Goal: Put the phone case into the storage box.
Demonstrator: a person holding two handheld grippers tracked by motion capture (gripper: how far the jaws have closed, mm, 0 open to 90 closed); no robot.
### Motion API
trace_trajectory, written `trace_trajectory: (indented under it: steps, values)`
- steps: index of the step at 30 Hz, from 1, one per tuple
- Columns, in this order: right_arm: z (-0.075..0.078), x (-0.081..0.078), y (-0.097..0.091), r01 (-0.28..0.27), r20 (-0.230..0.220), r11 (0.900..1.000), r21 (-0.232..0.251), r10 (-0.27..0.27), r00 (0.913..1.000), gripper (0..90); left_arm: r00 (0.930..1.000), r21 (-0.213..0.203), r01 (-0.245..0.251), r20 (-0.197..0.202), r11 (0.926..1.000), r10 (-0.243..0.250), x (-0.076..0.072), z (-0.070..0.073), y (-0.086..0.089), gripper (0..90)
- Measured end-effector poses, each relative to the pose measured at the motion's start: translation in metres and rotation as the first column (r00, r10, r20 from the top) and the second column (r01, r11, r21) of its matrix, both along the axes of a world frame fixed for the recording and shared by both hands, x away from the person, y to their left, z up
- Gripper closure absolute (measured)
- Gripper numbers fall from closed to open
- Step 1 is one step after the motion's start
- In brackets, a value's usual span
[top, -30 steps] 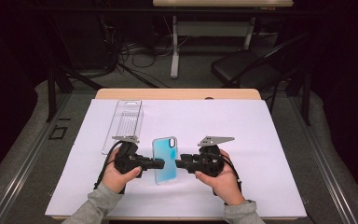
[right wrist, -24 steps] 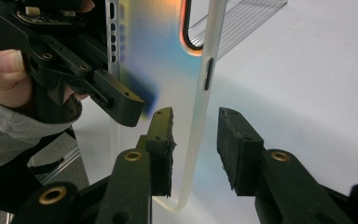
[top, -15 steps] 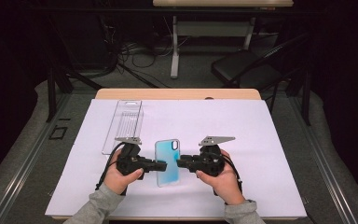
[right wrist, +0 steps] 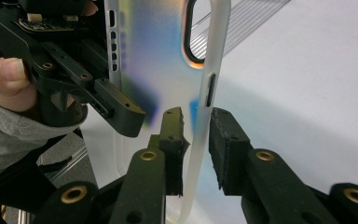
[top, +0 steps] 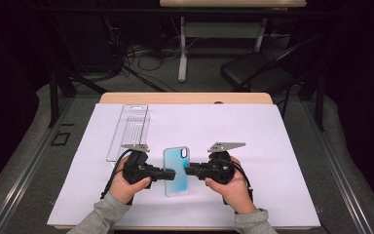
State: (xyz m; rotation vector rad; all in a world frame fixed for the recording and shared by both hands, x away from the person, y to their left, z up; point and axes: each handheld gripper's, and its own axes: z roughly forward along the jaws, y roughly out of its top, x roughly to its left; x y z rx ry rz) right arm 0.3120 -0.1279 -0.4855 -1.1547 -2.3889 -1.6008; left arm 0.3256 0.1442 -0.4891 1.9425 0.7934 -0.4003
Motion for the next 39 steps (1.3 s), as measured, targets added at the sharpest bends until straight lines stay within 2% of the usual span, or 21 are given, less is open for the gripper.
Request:
trace_trajectory:
  steps: [23,39]
  values:
    - [0.0009,0.0013,-0.0037,-0.004,-0.021,1.0000,0.002,0.004,0.9998,80.9,0.9999,-0.002,0.011,0.001,0.9999,-0.011,-0.0009,-0.0008,-0.0018,81.3]
    - [0.0000,0.0024,-0.0052,-0.002,-0.027,0.9998,0.020,0.003,0.9996,82.9,0.9999,0.001,0.012,0.009,0.9999,-0.012,-0.0003,-0.0011,-0.0015,81.3]
